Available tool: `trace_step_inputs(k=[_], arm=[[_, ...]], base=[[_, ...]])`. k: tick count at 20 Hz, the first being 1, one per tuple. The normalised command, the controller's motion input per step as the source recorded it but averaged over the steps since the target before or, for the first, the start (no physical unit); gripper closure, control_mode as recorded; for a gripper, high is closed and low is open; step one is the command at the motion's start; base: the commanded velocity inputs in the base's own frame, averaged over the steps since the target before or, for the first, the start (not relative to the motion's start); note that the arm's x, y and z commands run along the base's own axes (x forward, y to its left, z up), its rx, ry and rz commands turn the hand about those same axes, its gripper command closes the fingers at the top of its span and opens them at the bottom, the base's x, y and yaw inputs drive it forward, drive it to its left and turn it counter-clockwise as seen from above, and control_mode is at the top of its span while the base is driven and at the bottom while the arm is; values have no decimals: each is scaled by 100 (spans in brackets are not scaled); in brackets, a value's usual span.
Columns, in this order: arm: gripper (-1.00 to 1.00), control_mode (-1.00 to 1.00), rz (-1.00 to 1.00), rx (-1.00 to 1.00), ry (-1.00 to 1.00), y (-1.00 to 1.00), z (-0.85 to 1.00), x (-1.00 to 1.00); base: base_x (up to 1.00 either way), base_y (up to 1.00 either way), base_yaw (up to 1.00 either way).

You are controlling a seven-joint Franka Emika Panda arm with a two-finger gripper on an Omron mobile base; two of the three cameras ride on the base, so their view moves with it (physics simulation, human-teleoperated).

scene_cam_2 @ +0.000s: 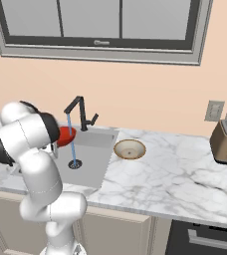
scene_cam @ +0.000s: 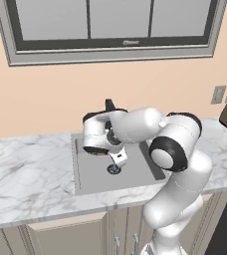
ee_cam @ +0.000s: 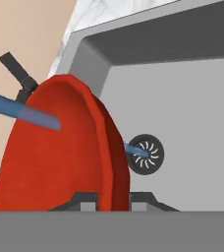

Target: Rinse each bowl for a few seconds and place them down in the sink or on the counter.

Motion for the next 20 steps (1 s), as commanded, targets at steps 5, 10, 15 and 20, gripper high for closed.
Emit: trace_step_inputs(k=[5, 10, 15, 20], arm=[[100, -100, -5, -7, 0, 21, 32, -16], [100, -100, -2, -5, 0, 28, 56, -12], [100, -100, 1, -4, 6, 37, 53, -9], [100, -100, 6, -8, 8, 35, 46, -12]], base=[[0, 0, 0], [0, 0, 0], [0, 0, 0], [0, 0, 0]])
